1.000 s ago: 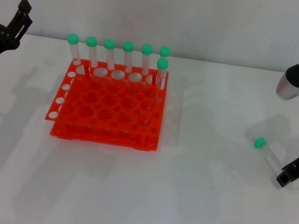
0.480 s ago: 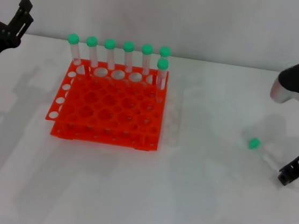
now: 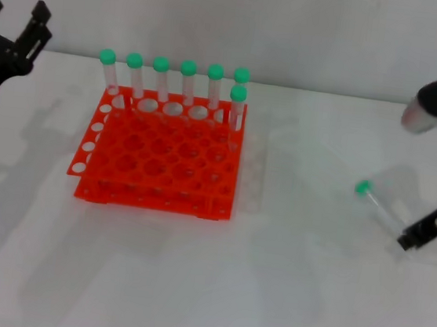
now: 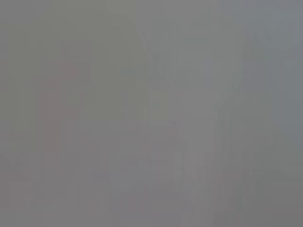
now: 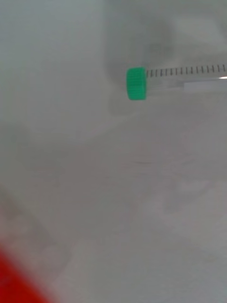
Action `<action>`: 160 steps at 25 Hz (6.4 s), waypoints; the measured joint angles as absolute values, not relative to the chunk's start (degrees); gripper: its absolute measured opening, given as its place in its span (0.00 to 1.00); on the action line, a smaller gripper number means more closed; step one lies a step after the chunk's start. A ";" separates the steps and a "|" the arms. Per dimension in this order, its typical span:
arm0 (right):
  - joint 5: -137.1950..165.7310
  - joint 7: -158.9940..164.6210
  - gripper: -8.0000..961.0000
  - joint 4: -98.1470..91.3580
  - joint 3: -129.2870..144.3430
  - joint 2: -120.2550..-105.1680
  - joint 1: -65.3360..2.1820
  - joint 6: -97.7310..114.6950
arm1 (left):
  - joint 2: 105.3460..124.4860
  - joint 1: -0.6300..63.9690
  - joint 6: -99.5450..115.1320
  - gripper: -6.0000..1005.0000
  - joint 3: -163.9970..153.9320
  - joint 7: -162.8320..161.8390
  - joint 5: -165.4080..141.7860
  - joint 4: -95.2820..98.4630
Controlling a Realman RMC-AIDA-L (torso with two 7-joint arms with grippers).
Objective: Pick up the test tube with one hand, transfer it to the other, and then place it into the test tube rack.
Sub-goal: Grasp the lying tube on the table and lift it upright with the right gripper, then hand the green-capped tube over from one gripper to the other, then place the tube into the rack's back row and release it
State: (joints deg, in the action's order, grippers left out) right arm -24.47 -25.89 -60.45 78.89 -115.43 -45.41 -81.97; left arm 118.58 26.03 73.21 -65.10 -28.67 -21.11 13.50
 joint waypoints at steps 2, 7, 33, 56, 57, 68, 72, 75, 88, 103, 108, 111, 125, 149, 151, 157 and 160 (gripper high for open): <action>-26.73 -27.76 0.20 -65.77 76.53 -115.44 -42.79 -81.64 | 118.04 26.23 73.21 0.64 -65.11 -31.64 -24.23 13.69; -36.67 -33.73 0.21 -73.02 73.11 -115.38 -35.97 -73.89 | 115.71 27.43 73.21 0.64 -65.11 -42.50 -37.17 15.94; -93.75 -92.73 0.23 -51.31 76.63 -115.89 -26.86 -52.24 | 118.95 37.79 73.48 0.61 -65.46 -70.32 -63.13 21.73; -104.88 -108.57 0.25 -50.62 81.99 -115.89 -28.06 -55.46 | 119.12 41.18 70.31 0.59 -68.17 -72.31 -63.49 19.52; -104.88 -108.58 0.25 -50.69 82.23 -115.90 -28.12 -55.46 | 119.14 41.35 70.28 0.59 -68.54 -72.34 -63.49 19.52; -104.99 -108.62 0.26 -50.85 83.30 -115.93 -28.20 -55.14 | 119.18 42.25 70.21 0.58 -70.31 -71.73 -63.60 19.52; -105.01 -108.63 0.26 -50.92 83.03 -115.93 -27.87 -54.93 | 119.30 41.97 70.21 0.58 -70.32 -70.96 -63.28 19.56; -105.03 -108.63 0.27 -51.01 82.91 -115.88 -27.75 -54.44 | 119.32 41.90 70.21 0.58 -70.31 -70.84 -63.22 19.55; -105.03 -109.06 0.28 -50.95 82.97 -115.84 -27.74 -54.06 | 119.35 41.65 70.23 0.42 -70.12 -70.19 -62.90 19.60; -105.03 -110.70 0.29 -50.50 83.22 -115.92 -27.64 -54.53 | 119.26 41.51 70.23 0.34 -69.96 -70.41 -62.25 19.58; -105.20 -110.70 0.29 -50.50 83.24 -115.93 -27.53 -54.77 | 119.27 41.26 70.25 0.21 -70.00 -70.48 -61.30 19.29; -105.21 -110.70 0.30 -50.47 83.28 -115.93 -27.53 -54.96 | 119.27 40.90 70.30 0.21 -70.01 -70.51 -60.80 19.32; -106.27 -110.01 0.31 -50.11 82.95 -115.67 -26.09 -56.14 | 119.27 40.69 70.52 0.21 -69.85 -70.00 -60.24 19.69; -106.95 -108.57 0.90 -45.45 73.06 -115.47 -20.19 -56.25 | 118.90 25.13 56.72 0.21 -69.77 -61.13 -71.26 42.63; -107.70 -108.56 0.89 -44.88 73.15 -115.50 -20.31 -56.25 | 118.98 25.29 55.36 0.21 -69.74 -59.85 -71.07 42.27; -108.82 -108.54 0.89 -44.23 73.42 -115.64 -20.30 -56.25 | 119.00 28.70 53.67 0.21 -66.84 -54.48 -68.33 37.03; -108.85 -108.54 0.89 -43.79 73.47 -115.71 -20.50 -56.25 | 118.87 30.85 53.82 0.21 -65.94 -51.96 -66.14 33.77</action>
State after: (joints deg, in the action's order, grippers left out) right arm -108.85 -108.54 -43.79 73.47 -115.71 -20.50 -56.25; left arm 118.87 30.85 53.82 -65.94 -51.96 -66.14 33.77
